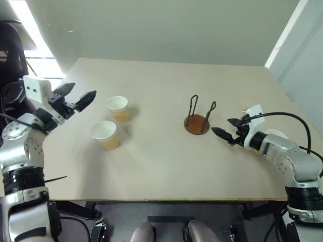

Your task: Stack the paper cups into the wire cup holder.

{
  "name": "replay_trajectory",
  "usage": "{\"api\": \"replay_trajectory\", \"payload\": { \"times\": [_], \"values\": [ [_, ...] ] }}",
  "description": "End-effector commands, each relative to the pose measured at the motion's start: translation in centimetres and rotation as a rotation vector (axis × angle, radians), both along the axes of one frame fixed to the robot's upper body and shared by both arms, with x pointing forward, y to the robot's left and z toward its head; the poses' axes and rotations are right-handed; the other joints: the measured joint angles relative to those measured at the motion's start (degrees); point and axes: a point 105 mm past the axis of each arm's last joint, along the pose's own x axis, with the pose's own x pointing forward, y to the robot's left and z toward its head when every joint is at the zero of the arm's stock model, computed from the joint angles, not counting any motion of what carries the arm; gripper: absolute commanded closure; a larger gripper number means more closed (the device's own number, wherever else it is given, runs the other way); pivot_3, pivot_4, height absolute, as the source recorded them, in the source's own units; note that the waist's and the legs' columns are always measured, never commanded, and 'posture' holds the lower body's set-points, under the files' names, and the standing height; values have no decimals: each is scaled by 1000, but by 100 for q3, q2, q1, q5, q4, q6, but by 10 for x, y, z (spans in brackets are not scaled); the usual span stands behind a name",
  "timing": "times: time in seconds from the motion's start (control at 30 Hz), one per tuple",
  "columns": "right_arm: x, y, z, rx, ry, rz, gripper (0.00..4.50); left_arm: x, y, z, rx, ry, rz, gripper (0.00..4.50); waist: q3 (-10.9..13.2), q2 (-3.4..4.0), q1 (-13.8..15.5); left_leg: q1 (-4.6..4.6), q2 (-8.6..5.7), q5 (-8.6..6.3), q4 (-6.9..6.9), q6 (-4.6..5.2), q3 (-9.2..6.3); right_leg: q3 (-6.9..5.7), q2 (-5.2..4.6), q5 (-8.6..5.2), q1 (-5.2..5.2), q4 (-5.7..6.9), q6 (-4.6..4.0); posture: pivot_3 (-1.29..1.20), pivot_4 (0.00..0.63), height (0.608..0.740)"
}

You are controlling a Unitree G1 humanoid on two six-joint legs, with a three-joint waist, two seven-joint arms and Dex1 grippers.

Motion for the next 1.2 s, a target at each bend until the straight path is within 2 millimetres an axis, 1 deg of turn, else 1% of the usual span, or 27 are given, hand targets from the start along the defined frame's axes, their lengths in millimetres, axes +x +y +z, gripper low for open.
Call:
{"api": "replay_trajectory", "payload": {
  "times": [0.03, 0.23, 0.37, 0.5, 0.53, 0.7, 0.8, 0.97, 1.2],
  "values": [
    [-2, 0, 16, 9, -57, 17, 16, -10, -10, 4, 49, 18, -108, 0, 0, 0, -1, 0, 0, 0, 0, 0, 0, 0, 0, 0, -1, 0, 0, 0, 150, 740],
    [0, 6, 17, 6, -57, 45, 16, -16, -24, -5, 117, 91, -252, 0, 0, 0, -5, -1, 2, 0, -1, 0, 0, 0, 0, 0, -2, 0, -1, 0, 150, 740],
    [1, 10, 15, 0, -57, 58, 16, -13, -34, -5, 125, 111, -321, 0, 0, 0, 9, -1, 3, -1, -1, 1, 0, 0, 0, 0, -2, 1, -1, 0, 150, 740],
    [3, 13, 15, 1, -63, 63, 16, -13, -42, -11, 150, 127, -393, 0, 0, 0, 2, -4, 4, -1, 0, 1, -1, -1, -1, 1, -4, 1, -2, 0, 150, 740],
    [3, 14, 15, 1, -64, 63, 16, -13, -44, -10, 159, 114, -410, 0, 0, 0, 1, -5, 4, -1, 0, 1, 0, -1, -1, 1, -5, 1, -2, 0, 150, 740],
    [3, 19, 13, 0, -61, 82, 16, -22, -64, -5, 235, 40, -602, 0, 0, 0, 1, -18, 8, -1, 0, 1, -1, -2, -1, 1, -18, 1, -2, 0, 150, 740],
    [1, 23, 12, -2, -51, 113, 16, -26, -72, -4, 258, 29, -690, 0, 0, 0, 1, -20, 8, -1, 0, 1, -1, -2, -1, 1, -18, 0, 0, 0, 150, 740],
    [1, 30, 13, -2, -50, 142, 16, -25, -80, 4, 254, 27, -765, 0, 0, 0, 1, -23, 11, -1, 2, 2, 0, -3, -1, 4, -19, 0, 3, 0, 150, 740],
    [-1, 47, 9, 15, -39, 213, 16, -28, -84, 9, 248, 10, -820, 0, 0, 0, -11, -23, 15, -1, 5, 3, 0, -3, 0, 4, -20, 0, 3, 0, 150, 740]
  ]
}}
